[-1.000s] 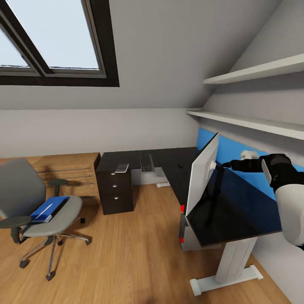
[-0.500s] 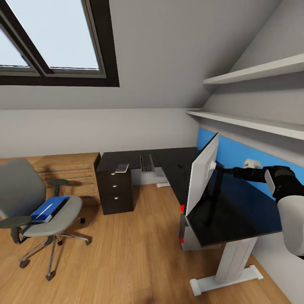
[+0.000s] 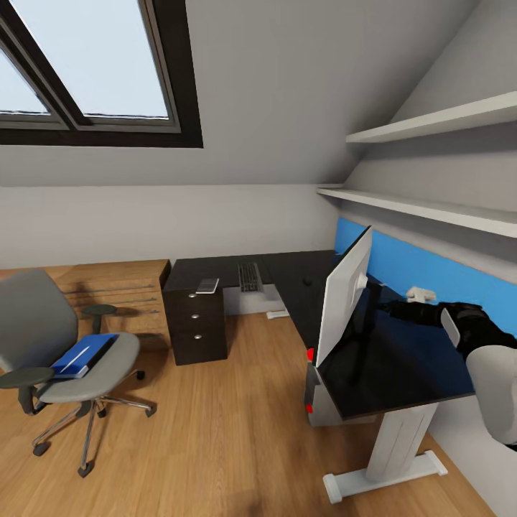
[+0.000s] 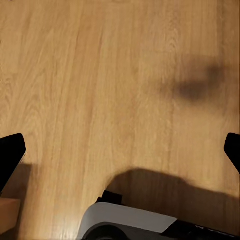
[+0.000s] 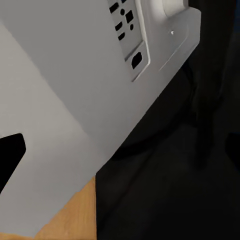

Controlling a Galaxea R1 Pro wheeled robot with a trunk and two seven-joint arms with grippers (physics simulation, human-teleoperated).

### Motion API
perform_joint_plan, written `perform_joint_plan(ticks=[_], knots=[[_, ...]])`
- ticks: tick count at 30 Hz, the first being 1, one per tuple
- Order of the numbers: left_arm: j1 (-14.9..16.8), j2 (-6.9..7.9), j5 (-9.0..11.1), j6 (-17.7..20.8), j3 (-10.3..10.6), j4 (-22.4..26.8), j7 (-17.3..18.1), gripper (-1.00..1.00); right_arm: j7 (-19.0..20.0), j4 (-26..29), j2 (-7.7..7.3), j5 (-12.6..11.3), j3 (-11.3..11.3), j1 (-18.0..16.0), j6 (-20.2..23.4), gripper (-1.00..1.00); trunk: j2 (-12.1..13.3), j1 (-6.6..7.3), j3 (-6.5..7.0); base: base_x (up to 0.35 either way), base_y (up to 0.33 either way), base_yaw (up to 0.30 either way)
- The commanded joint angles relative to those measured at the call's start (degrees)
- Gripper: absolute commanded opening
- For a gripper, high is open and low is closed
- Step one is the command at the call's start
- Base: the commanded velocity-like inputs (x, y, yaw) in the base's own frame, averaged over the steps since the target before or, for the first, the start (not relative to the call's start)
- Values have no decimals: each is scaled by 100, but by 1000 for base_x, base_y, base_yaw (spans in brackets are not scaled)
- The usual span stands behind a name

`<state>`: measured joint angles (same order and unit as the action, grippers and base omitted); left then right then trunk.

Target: In the bedroom, organize the workspace by keeping the computer under the desk, ensuring the monitor is on the desk, placing the keyboard on the desk next to the monitor, placing the mouse on the desk next to the keyboard, moving the folder from the swivel chair onto the desk next to the mouse, stacking the notebook on top of the folder with the pen on top of the notebook, and positioning the swivel chair next to the desk.

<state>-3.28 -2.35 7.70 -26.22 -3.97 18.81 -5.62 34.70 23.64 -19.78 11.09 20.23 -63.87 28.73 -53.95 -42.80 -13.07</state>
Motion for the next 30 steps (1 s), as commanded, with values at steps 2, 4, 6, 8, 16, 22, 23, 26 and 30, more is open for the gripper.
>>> perform_joint_plan(ticks=[2,4,6,8,16,22,23,26,30], knots=[[-1,0,18,1,-22,23,9,100,42,-135,7,53,51,5,-175,100,-6,-1,-6,0,0,0],[-1,3,24,6,-23,36,9,100,35,-329,6,52,51,14,-496,100,-6,-1,-6,0,0,0],[1,8,30,48,-25,177,0,100,-9,-1087,-49,53,52,23,-1898,100,-6,-1,-6,0,0,0],[1,11,30,57,-25,191,0,100,-58,-1209,-60,52,52,27,-2097,100,-6,-1,-6,0,0,0],[1,-2,32,67,-32,292,0,100,-246,-1788,-111,39,55,40,-2903,100,-6,-1,-6,0,0,0],[0,-7,44,45,-33,312,0,100,-257,-1945,-154,-278,59,47,-2993,100,-6,-1,-6,0,0,0],[1,-9,45,43,-33,313,0,100,-264,-1958,-162,-384,60,65,-3005,100,-6,-1,-6,0,0,0],[1,-10,47,41,-34,323,0,100,-295,-1969,-164,-600,60,164,-3141,100,-6,-1,-6,0,0,0],[1,-13,47,36,-34,332,4,100,-422,-1980,-115,-857,65,334,-3728,100,-6,-1,-6,0,0,0]])
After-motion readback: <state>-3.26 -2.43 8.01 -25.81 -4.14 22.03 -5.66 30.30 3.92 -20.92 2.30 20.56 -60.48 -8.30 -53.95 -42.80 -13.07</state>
